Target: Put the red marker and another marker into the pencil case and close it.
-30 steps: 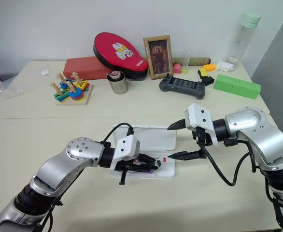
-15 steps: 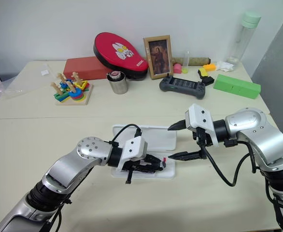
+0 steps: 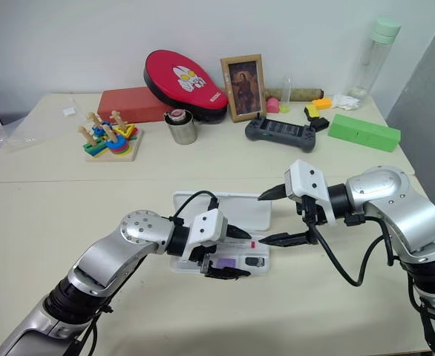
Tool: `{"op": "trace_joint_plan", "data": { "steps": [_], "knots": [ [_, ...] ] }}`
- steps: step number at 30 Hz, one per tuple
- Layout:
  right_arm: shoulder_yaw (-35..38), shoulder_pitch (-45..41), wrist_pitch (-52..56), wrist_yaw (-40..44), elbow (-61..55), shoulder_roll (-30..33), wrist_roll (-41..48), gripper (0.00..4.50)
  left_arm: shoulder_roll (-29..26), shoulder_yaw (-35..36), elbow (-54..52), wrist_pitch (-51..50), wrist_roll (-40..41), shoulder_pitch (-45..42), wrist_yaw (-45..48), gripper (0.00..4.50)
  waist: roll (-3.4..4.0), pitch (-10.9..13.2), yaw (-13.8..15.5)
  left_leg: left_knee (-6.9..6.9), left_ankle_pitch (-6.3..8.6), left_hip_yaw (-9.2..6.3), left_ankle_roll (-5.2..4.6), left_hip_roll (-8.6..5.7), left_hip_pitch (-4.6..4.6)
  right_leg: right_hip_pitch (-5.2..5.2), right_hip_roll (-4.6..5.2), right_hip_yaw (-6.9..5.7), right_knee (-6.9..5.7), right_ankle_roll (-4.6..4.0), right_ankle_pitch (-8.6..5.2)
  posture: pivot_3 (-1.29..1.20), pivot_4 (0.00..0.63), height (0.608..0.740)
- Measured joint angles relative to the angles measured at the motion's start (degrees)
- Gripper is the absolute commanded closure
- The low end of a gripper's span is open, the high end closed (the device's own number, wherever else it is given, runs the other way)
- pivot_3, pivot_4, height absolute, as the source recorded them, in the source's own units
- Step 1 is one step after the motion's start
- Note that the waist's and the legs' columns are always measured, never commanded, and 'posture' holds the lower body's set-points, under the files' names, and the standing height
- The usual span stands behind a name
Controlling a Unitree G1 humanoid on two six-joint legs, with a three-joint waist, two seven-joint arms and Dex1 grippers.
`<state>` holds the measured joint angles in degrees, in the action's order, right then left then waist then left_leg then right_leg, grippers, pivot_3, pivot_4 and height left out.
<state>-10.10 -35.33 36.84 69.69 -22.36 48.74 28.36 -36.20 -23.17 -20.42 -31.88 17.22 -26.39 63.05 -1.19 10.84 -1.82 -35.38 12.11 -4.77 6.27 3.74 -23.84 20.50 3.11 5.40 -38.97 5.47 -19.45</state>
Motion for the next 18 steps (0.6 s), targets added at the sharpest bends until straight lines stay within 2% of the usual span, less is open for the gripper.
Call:
{"op": "trace_joint_plan", "data": {
  "steps": [6, 13, 18],
  "knots": [
    [0.1, 0.0, 0.2, -0.6, 0.0, -0.1, 0.1, 0.00, 0.1, 2.0, 0.0, -0.2, 0.6, -0.4, -0.6, 0.01, 0.00, 0.0, 0.0, -0.10, 0.00, -0.01, 0.00, 0.00, 0.00, -0.04, 0.00, -0.01, -0.02, 0.01, 0.00, 0.00, 0.150, 0.740],
    [2.9, -2.5, 3.8, -3.7, 0.2, -2.3, 3.2, 0.00, -3.1, 13.3, -7.5, -7.3, 9.3, 0.7, -2.3, 0.01, 0.00, 0.0, -0.1, -0.13, 0.01, -0.05, -0.01, 0.01, 0.00, -0.08, 0.00, -0.03, -0.02, 0.02, 0.01, 0.00, 0.150, 0.740],
    [3.2, -2.7, 5.0, -5.0, 0.3, -3.0, 4.1, 0.00, -4.7, 23.2, -12.6, -14.1, 16.4, 3.5, -6.9, 0.01, 0.00, 0.0, 0.0, -0.15, 0.01, -0.07, -0.01, 0.01, 0.00, -0.09, 0.00, -0.05, -0.02, 0.02, 0.00, 0.00, 0.150, 0.740]
  ]
}}
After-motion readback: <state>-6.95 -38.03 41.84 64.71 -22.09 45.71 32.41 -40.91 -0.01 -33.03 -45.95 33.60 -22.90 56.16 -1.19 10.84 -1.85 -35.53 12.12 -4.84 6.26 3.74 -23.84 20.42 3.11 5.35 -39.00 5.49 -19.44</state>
